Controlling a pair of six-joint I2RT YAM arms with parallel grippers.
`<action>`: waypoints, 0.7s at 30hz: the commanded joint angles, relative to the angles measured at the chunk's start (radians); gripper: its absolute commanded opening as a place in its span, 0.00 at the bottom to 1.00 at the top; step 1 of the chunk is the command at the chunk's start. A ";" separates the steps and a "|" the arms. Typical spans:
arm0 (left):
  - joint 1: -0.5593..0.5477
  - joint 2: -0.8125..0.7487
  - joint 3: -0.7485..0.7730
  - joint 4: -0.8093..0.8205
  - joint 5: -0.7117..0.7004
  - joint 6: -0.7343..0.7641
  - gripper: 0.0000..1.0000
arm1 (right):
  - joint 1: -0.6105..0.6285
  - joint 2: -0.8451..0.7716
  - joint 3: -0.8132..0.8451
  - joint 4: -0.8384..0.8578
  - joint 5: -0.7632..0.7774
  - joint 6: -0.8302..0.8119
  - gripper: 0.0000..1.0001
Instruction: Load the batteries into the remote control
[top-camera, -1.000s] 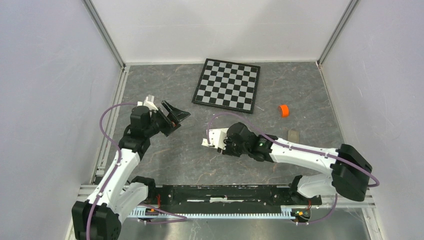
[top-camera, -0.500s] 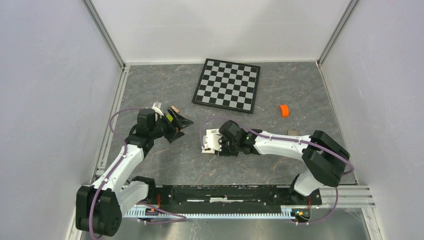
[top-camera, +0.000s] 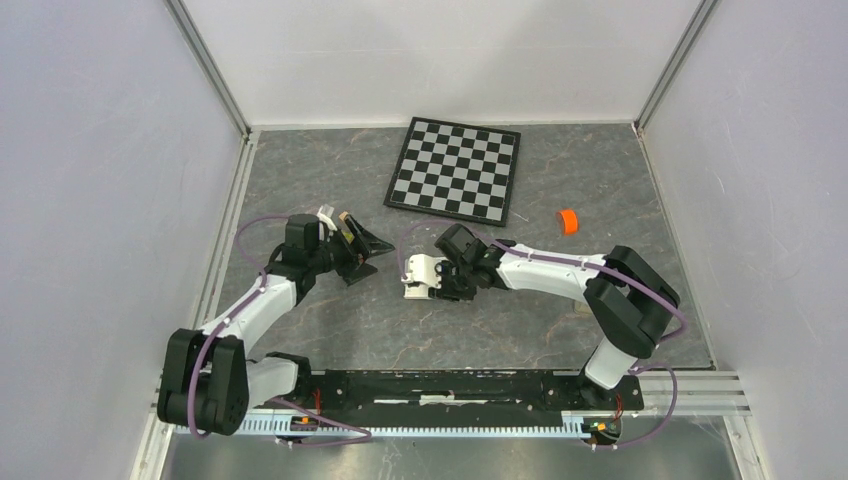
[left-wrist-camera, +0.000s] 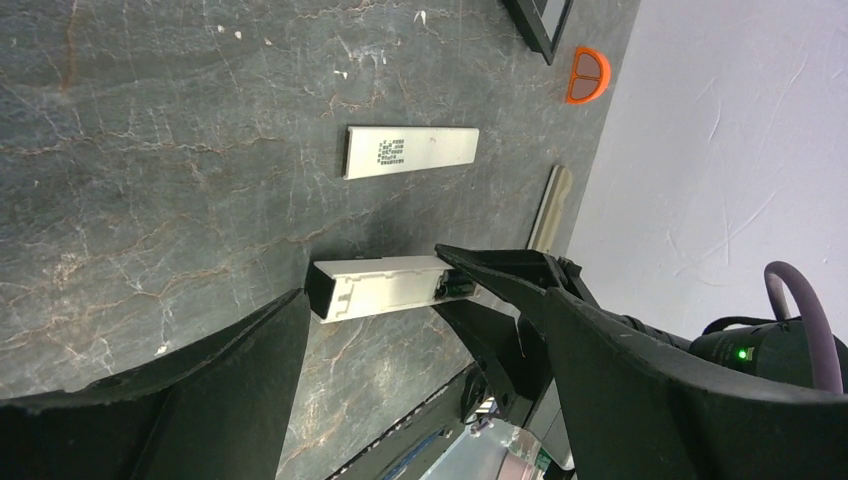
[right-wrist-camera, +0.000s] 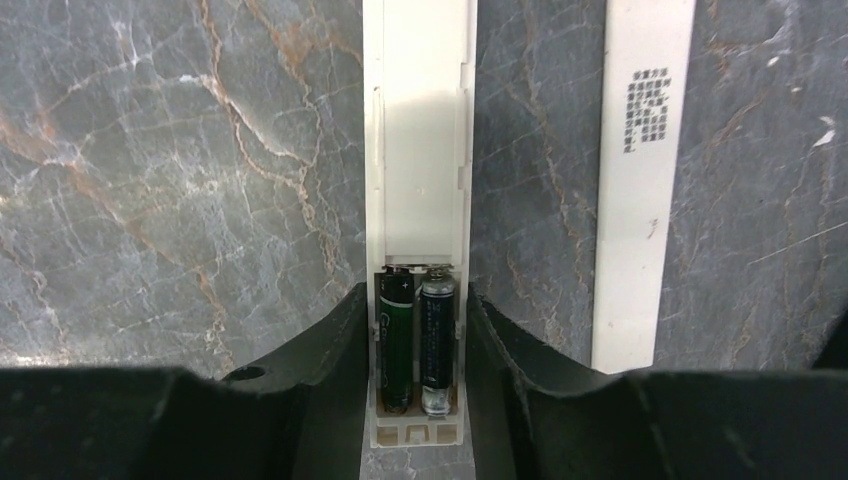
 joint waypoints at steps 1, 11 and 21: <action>-0.010 0.041 0.020 0.079 0.032 -0.005 0.91 | -0.010 -0.014 0.027 -0.056 -0.004 -0.032 0.43; -0.030 0.138 0.088 0.109 0.018 0.001 0.94 | -0.044 -0.070 0.007 -0.062 0.005 -0.019 0.59; -0.131 0.278 0.141 0.123 -0.148 0.058 0.75 | -0.252 -0.224 -0.101 0.221 0.088 0.563 0.64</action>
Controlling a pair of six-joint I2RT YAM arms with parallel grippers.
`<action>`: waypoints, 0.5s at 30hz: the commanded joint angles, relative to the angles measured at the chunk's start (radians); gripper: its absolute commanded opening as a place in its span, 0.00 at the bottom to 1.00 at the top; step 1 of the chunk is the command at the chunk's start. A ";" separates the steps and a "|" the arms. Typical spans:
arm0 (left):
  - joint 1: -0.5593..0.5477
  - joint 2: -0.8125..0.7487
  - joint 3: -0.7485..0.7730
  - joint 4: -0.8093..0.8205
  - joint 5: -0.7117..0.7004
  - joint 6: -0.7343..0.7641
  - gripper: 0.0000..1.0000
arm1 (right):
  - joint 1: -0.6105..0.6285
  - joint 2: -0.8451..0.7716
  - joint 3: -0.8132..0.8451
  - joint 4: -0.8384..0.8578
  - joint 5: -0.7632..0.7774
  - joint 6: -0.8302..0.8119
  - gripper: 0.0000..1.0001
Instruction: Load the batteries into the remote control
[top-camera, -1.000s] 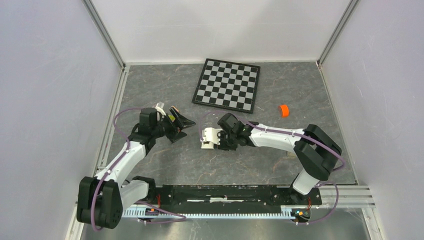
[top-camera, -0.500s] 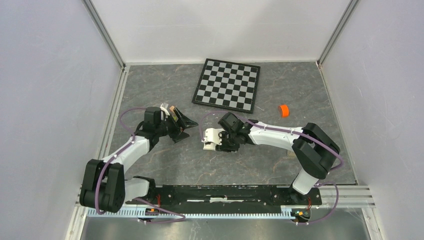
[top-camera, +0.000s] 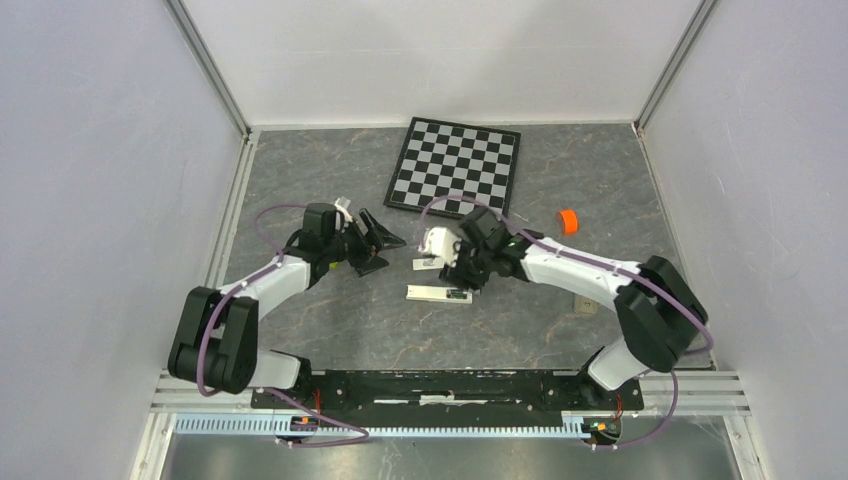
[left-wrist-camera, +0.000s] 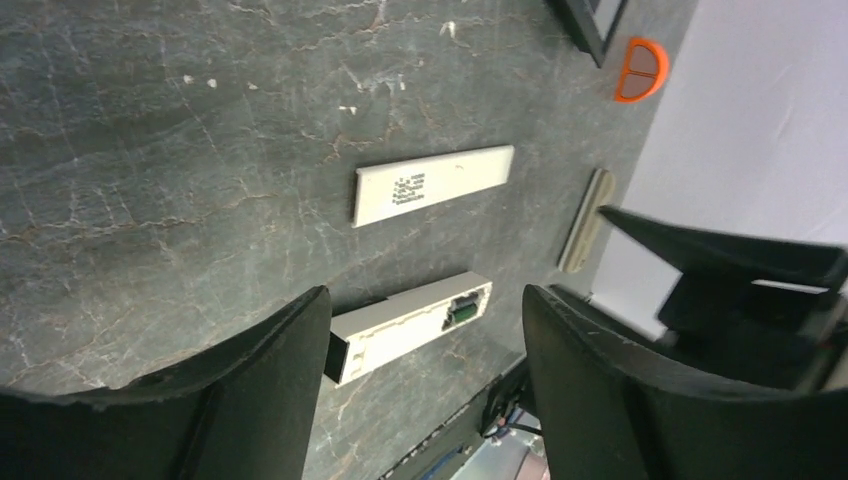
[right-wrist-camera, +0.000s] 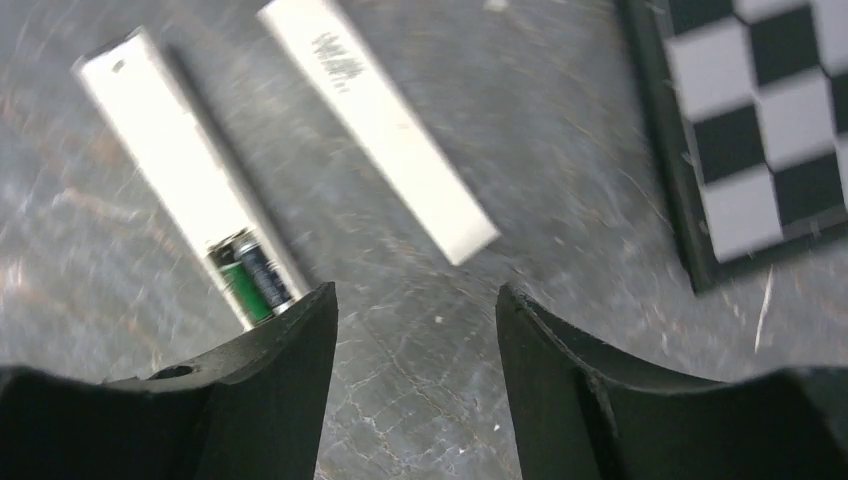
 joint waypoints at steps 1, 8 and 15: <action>-0.041 0.045 0.047 0.038 -0.111 0.064 0.74 | -0.089 -0.047 -0.064 0.162 0.098 0.433 0.63; -0.101 0.153 0.089 0.070 -0.162 0.054 0.62 | -0.122 0.002 -0.192 0.310 0.126 0.798 0.58; -0.136 0.209 0.104 0.058 -0.234 0.052 0.54 | -0.125 0.064 -0.204 0.417 0.130 0.900 0.53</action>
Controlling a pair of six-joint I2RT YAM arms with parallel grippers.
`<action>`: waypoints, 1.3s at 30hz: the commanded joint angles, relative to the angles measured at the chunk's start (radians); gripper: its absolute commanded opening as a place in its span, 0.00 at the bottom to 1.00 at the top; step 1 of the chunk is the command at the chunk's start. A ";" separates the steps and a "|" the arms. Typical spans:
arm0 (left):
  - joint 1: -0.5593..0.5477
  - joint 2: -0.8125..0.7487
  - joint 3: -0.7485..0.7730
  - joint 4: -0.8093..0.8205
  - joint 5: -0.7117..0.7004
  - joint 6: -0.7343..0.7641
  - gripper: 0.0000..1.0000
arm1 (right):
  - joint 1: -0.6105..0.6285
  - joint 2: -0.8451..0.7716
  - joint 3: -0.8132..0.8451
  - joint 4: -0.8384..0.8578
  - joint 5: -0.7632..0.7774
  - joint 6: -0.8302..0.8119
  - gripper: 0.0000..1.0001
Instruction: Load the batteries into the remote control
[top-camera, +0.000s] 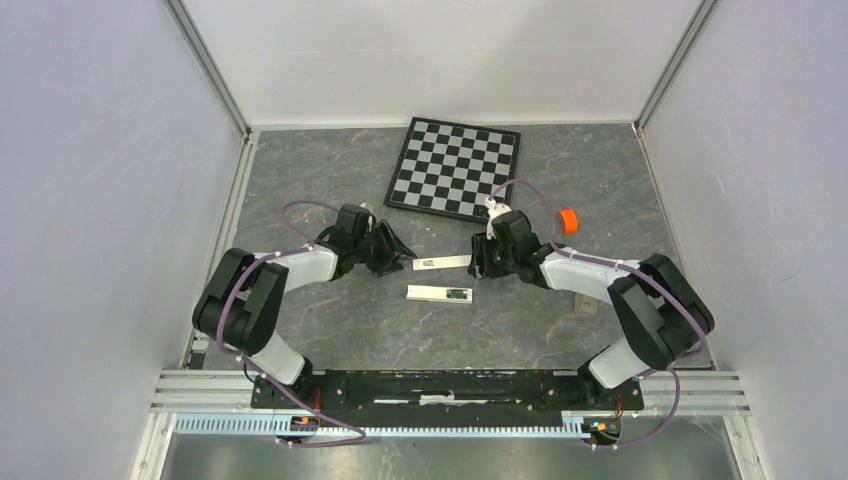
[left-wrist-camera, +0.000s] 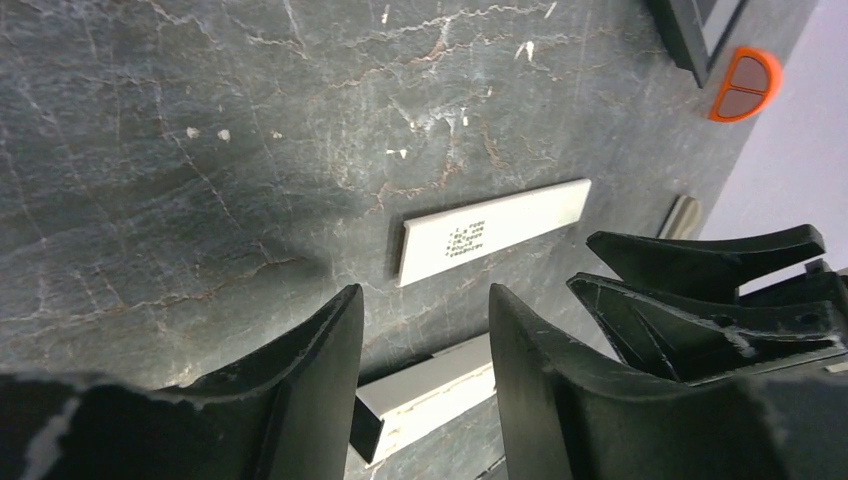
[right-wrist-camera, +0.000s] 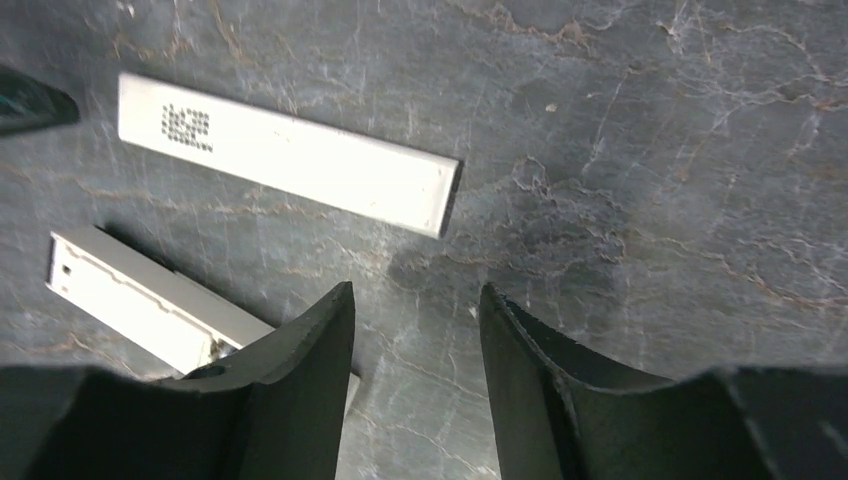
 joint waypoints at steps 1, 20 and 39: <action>-0.020 0.028 0.036 0.031 -0.076 0.037 0.53 | 0.001 0.038 0.018 0.121 0.025 0.122 0.53; -0.042 0.121 0.061 0.048 -0.044 0.012 0.40 | 0.000 0.091 0.031 0.134 0.057 0.103 0.49; -0.041 0.051 0.034 0.115 0.067 -0.047 0.31 | 0.002 0.024 -0.022 0.261 -0.166 0.193 0.38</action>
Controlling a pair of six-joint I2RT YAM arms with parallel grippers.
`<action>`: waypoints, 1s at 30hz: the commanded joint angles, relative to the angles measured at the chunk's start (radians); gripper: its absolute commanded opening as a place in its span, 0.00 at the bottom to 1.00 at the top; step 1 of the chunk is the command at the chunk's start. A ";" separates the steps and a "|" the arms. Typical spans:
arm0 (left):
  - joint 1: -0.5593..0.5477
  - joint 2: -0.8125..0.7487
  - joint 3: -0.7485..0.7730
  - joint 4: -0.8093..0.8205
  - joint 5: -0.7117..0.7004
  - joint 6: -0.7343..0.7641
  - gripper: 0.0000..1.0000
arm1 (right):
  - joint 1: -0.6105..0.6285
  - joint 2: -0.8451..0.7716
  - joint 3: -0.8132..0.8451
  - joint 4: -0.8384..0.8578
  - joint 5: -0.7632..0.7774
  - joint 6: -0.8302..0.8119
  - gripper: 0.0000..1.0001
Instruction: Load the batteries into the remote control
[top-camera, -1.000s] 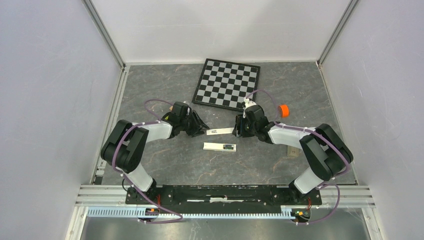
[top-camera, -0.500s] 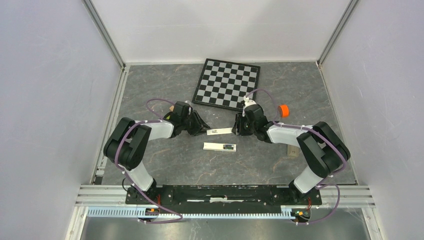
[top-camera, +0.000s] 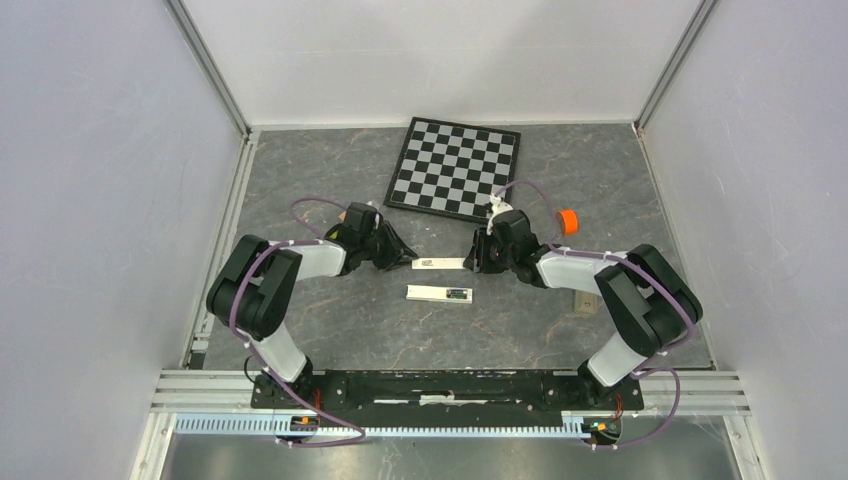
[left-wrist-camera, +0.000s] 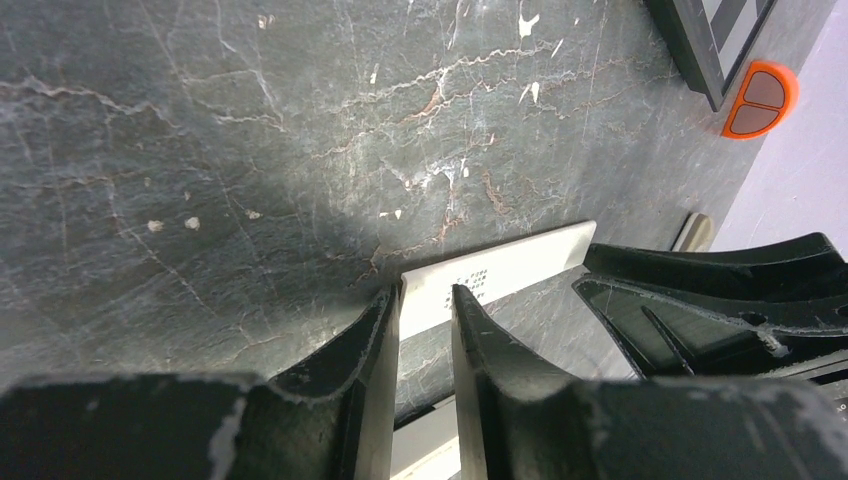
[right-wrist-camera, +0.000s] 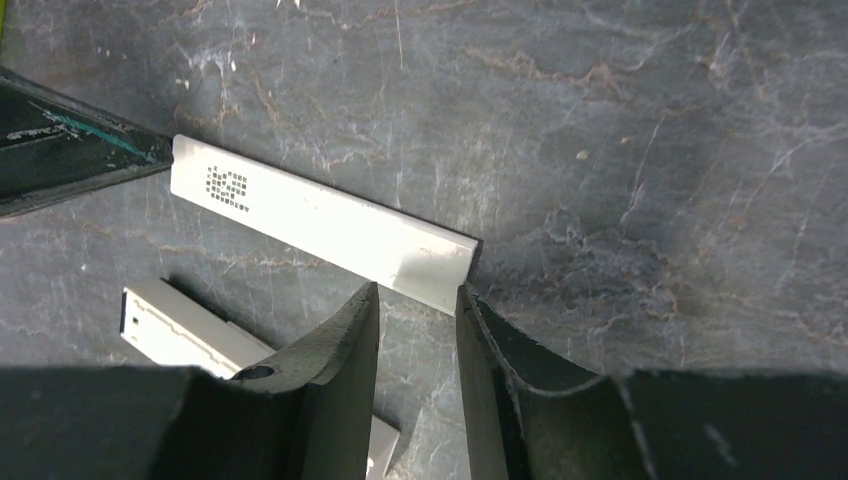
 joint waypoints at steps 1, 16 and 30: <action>-0.018 -0.070 -0.016 0.040 0.073 -0.043 0.31 | 0.018 -0.074 -0.017 0.077 -0.113 0.050 0.38; -0.053 -0.247 -0.090 -0.063 0.048 -0.003 0.30 | 0.066 -0.202 -0.058 0.025 -0.142 0.054 0.38; -0.089 -0.375 -0.103 -0.152 0.022 -0.003 0.30 | 0.125 -0.333 -0.126 -0.034 -0.115 0.081 0.39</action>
